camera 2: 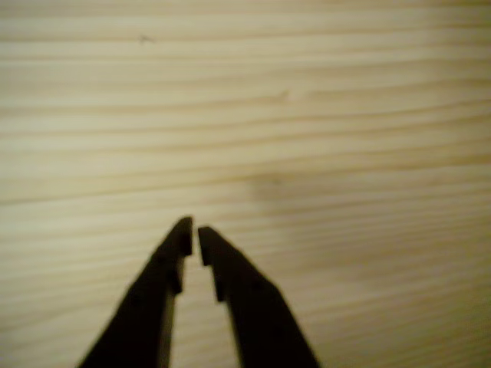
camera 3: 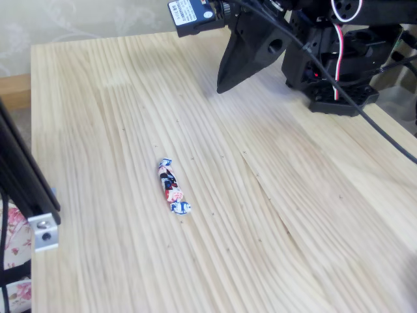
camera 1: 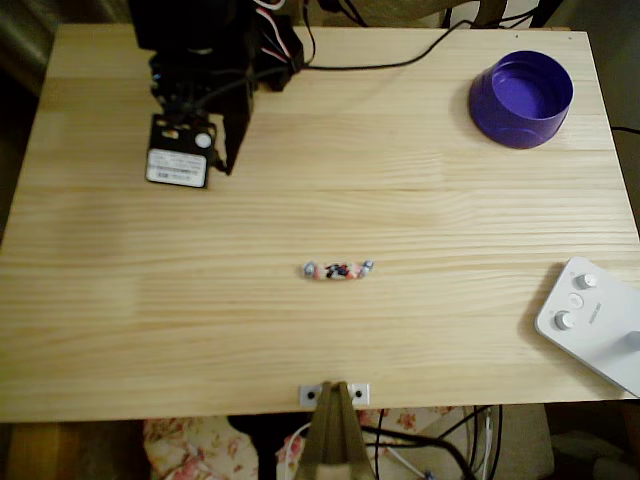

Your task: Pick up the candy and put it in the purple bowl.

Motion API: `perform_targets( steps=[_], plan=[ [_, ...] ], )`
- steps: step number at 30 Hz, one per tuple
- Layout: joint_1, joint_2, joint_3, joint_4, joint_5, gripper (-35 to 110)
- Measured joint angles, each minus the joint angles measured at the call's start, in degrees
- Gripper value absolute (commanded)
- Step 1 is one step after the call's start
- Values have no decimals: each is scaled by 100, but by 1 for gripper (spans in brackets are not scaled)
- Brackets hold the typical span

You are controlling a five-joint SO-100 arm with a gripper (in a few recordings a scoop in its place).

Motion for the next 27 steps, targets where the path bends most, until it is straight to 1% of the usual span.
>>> perform_targets(
  steps=[14,27],
  plan=[
    [-79,0,0,0,-79,-1],
    [26,-18,0,0,44,-1]
  ],
)
